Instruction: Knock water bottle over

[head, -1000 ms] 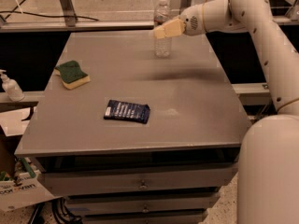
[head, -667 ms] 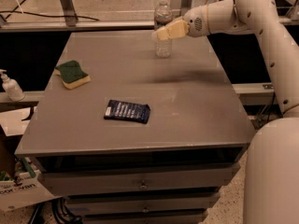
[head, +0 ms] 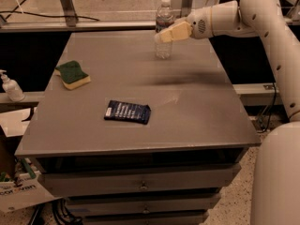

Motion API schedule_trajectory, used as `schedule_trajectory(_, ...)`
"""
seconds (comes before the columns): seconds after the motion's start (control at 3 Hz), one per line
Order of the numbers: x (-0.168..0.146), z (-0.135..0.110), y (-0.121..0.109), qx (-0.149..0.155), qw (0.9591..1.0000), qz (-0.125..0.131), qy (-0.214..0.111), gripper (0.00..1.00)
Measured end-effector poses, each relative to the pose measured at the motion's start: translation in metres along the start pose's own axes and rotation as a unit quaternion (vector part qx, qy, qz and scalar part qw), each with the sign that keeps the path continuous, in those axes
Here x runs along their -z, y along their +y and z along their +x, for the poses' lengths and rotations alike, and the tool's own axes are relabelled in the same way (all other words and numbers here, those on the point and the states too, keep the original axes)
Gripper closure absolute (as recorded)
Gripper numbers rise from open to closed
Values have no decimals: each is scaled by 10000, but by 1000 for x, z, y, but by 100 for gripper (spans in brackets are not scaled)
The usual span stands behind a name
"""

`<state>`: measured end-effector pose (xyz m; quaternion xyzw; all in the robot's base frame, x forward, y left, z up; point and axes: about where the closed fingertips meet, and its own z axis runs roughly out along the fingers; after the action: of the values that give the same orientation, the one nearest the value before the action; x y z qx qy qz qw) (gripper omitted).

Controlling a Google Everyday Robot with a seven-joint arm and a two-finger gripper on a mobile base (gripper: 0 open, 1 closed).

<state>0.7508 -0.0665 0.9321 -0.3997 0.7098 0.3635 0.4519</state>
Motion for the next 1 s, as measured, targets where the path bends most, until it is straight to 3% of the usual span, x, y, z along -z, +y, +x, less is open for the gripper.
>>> schedule_trajectory(0.33,-2,-4,-14,159,9996,197,-138,0)
schedule_trajectory(1.0,-18,-19,-28,516,9976,279,-356,0)
